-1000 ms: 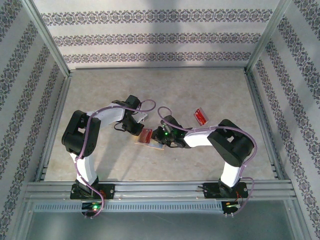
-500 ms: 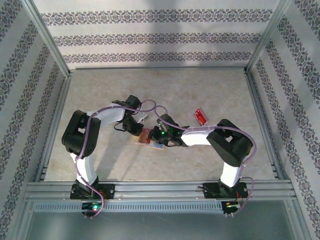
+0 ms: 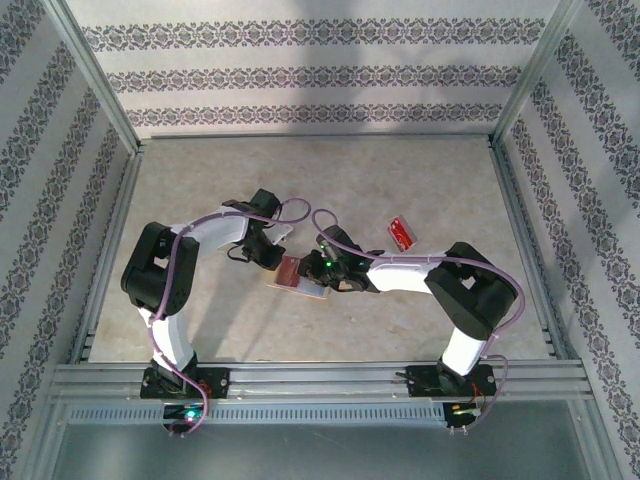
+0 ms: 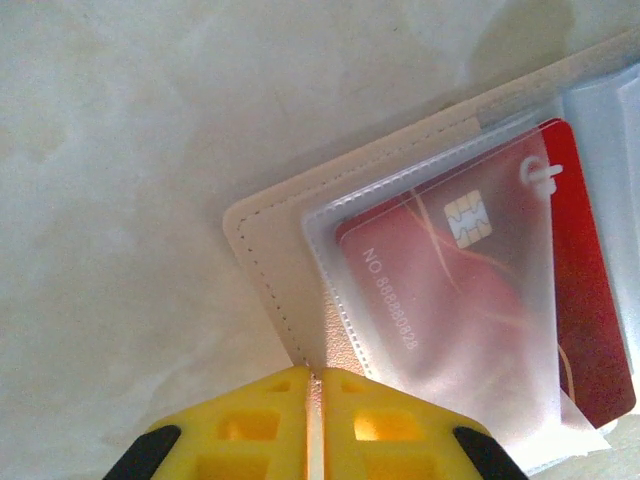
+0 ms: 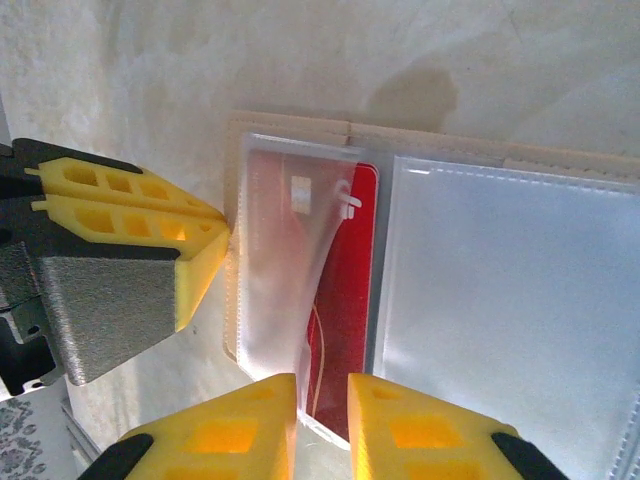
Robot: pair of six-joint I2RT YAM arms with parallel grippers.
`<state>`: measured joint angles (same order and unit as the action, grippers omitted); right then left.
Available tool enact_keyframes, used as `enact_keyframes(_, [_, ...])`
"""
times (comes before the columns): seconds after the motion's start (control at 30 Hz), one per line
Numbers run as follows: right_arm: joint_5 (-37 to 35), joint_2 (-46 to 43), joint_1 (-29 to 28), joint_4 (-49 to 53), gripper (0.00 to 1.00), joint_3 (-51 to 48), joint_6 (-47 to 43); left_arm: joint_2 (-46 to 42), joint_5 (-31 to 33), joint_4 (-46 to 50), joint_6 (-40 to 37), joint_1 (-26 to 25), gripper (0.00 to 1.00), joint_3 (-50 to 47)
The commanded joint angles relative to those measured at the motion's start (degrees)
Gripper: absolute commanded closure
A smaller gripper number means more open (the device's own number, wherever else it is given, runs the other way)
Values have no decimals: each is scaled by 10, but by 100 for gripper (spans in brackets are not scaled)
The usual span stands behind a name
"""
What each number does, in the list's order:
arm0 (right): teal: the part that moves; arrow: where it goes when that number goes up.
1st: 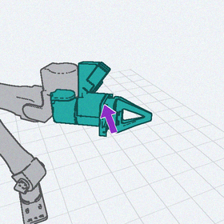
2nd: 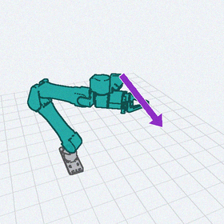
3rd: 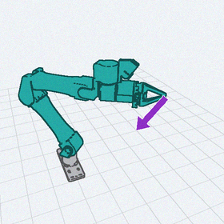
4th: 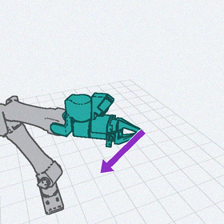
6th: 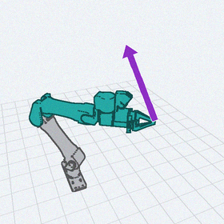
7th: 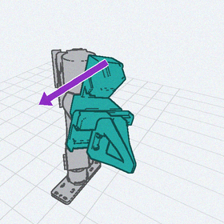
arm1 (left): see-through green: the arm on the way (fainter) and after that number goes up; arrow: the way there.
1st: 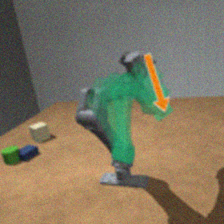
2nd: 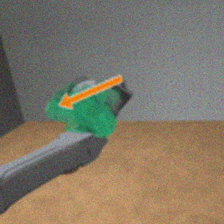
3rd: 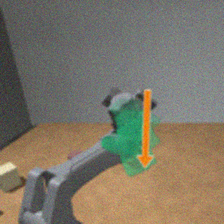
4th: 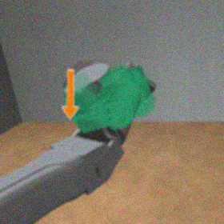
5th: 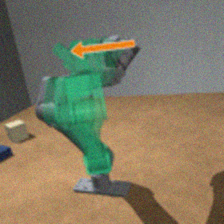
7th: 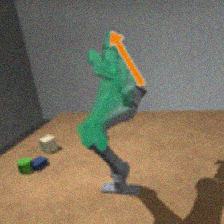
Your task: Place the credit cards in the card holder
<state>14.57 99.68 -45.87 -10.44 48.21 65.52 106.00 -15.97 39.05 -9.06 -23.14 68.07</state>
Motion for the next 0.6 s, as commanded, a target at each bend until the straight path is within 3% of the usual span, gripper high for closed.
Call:
enact_keyframes(0.0, [-1,13,3,8,81,1,-12,-7,9,16,-15,4,90,-3])
enact_keyframes(0.57, [20,65,-10,-8,87,36,-7,11,3,-8,-13,4,98,-30])
